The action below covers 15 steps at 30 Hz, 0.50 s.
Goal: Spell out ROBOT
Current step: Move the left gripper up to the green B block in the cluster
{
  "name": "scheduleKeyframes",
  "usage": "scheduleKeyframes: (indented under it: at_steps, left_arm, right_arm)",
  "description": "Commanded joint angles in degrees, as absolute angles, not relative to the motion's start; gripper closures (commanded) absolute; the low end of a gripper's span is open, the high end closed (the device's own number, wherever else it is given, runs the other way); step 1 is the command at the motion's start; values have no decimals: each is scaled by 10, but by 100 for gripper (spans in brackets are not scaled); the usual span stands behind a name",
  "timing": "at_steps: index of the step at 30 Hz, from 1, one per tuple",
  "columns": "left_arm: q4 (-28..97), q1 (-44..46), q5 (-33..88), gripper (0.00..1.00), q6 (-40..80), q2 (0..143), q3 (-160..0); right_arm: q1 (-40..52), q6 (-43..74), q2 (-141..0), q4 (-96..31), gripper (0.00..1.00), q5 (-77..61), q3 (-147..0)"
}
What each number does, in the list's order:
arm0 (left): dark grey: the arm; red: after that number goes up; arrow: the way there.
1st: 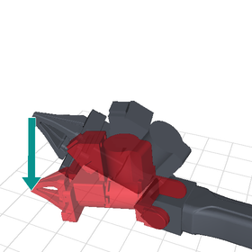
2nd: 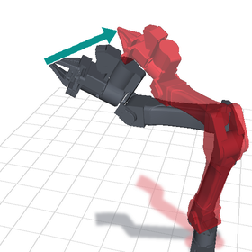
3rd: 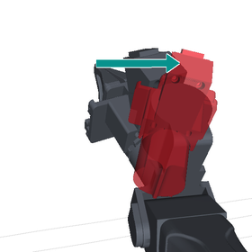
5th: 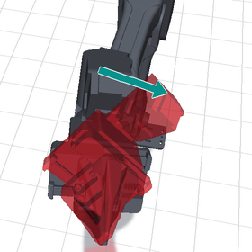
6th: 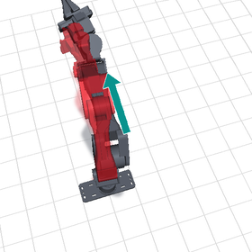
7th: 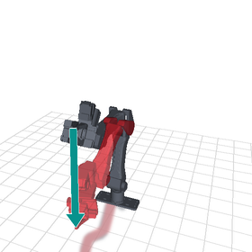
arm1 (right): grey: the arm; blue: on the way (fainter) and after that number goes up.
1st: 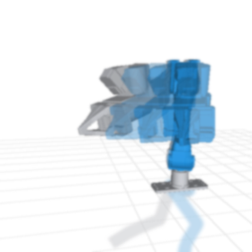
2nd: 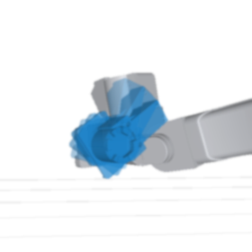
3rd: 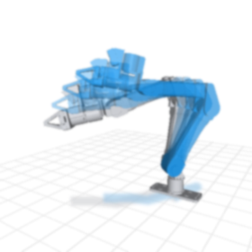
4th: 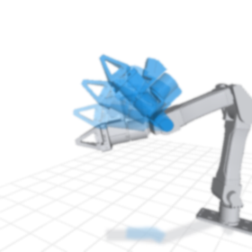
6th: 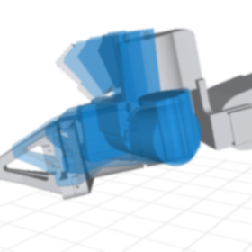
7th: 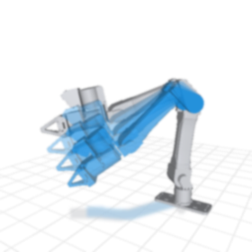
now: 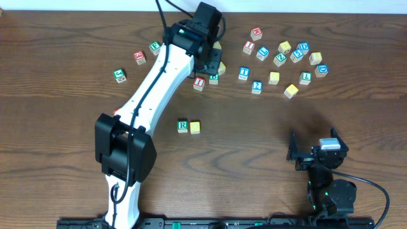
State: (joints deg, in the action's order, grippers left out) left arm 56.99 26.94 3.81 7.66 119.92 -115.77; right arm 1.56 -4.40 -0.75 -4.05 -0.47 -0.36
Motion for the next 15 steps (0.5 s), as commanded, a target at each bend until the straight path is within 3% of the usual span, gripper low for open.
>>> scheduleKeyframes:
  at_steps: [1,15]
  left_arm:
    - [578,270,39,57,64,1205,-1178]
    - [535,274,39,57,108,1206,-1178]
  right_arm:
    - [12,-37,-8,-43,1,-8,-3]
    - [12,-37,-8,-43,1,-8,-3]
